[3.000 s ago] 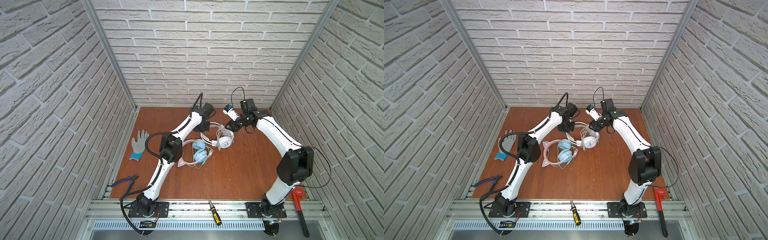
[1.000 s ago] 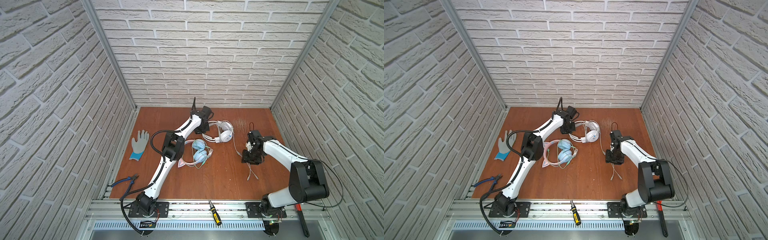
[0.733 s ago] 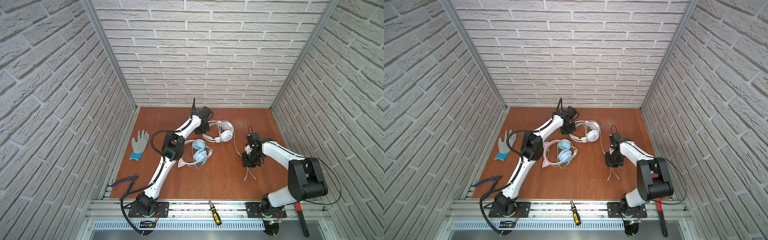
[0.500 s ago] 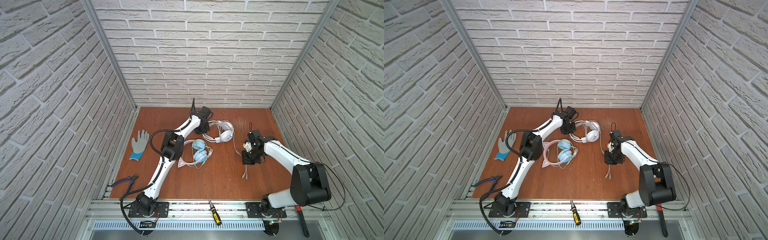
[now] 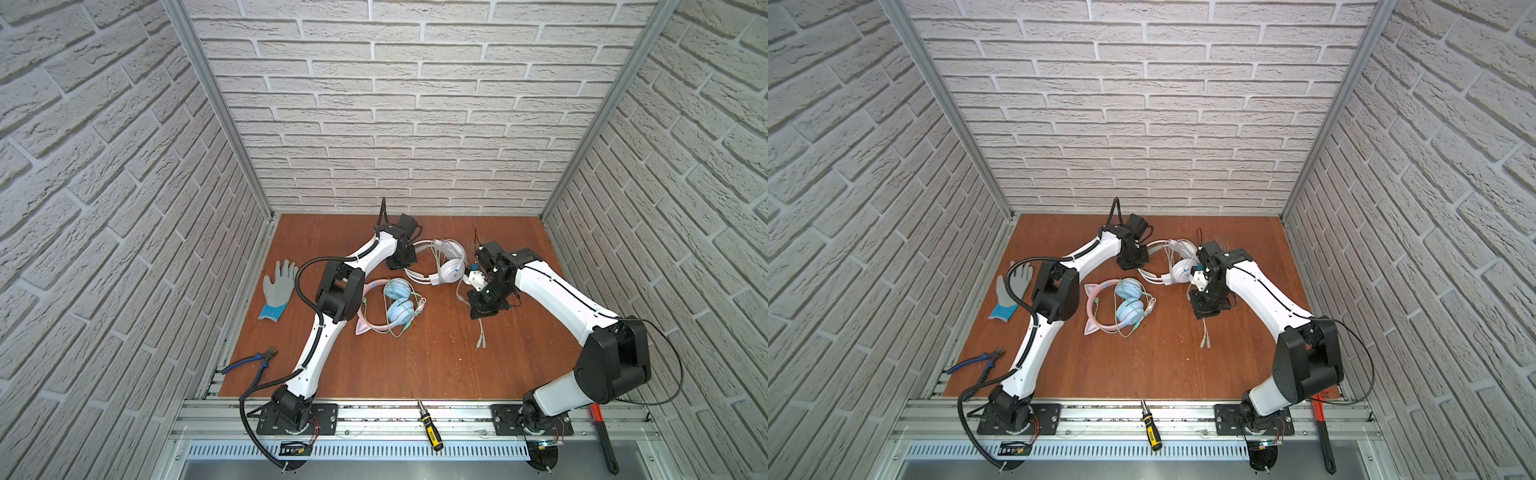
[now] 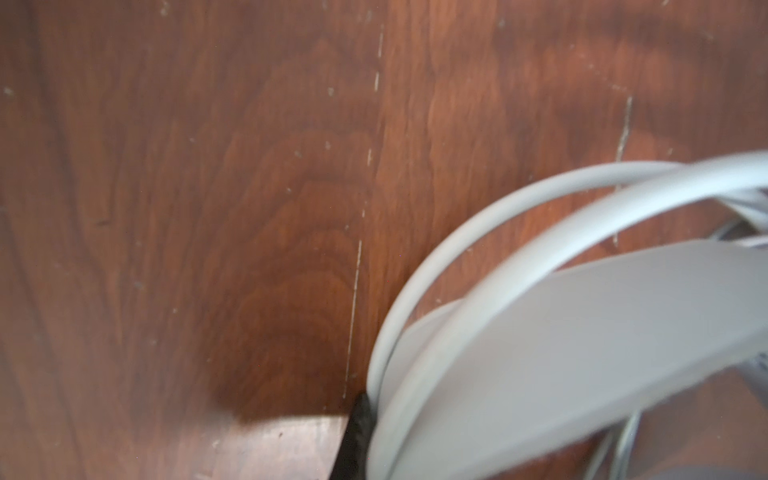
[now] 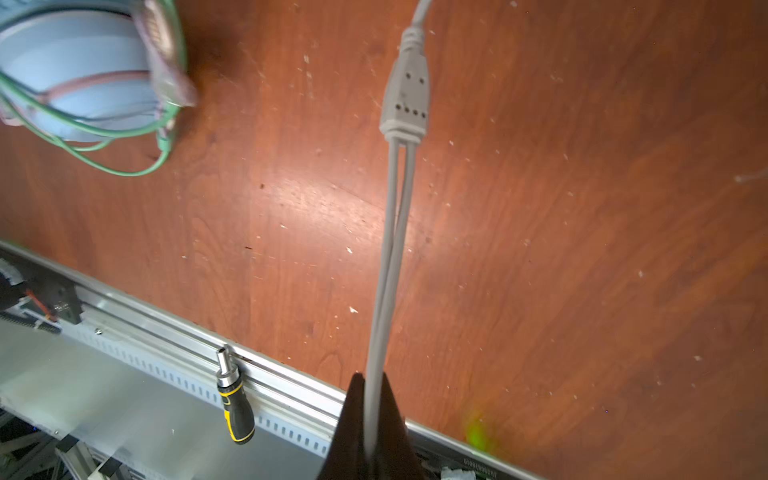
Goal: Wrap the headphones
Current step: 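Grasp the grey cable below its splitter and lift it toward the white headphones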
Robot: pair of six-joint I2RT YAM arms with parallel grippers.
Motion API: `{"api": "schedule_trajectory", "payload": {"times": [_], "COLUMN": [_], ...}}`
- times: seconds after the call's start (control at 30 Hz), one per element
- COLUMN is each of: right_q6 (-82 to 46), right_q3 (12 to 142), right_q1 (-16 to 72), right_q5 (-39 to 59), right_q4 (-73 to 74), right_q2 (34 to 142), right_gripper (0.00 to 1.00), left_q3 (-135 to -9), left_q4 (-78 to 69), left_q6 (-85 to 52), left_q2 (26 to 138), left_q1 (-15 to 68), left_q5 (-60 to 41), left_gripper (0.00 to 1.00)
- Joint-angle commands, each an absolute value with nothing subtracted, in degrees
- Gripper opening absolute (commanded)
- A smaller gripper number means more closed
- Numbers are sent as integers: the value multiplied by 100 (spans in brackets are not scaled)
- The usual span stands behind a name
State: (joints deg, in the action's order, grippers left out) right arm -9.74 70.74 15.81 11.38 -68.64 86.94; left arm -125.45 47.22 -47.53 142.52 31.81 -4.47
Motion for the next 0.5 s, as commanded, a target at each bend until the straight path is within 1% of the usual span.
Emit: {"api": "schedule_trajectory", "payload": {"times": [0.0,0.23,0.37,0.47], "right_q6": [-1440,-1757,-1695,-1794], "right_q3": [6993,6682,6523,6362], "right_q1": [1395,555,255,98], "right_q5": [467,5,-57,-48], "right_q4": [-6965,-6617,-6534,-6261], "right_q2": [8221,7565,7789,7958], "right_gripper": [5,5,5,5], "left_q3": [-12195,-12012,-11937,-11965], "left_q4": [4612,4333,4039,4066], "left_q6": [-4744,-4430,-4257,-4059], "left_q2": [13962,13655,13572,13559], "left_q1": [3061,2892,2844,2839], "left_q5": [-657,-1064,-1636,-1850], "left_gripper": [0,0,0,0]}}
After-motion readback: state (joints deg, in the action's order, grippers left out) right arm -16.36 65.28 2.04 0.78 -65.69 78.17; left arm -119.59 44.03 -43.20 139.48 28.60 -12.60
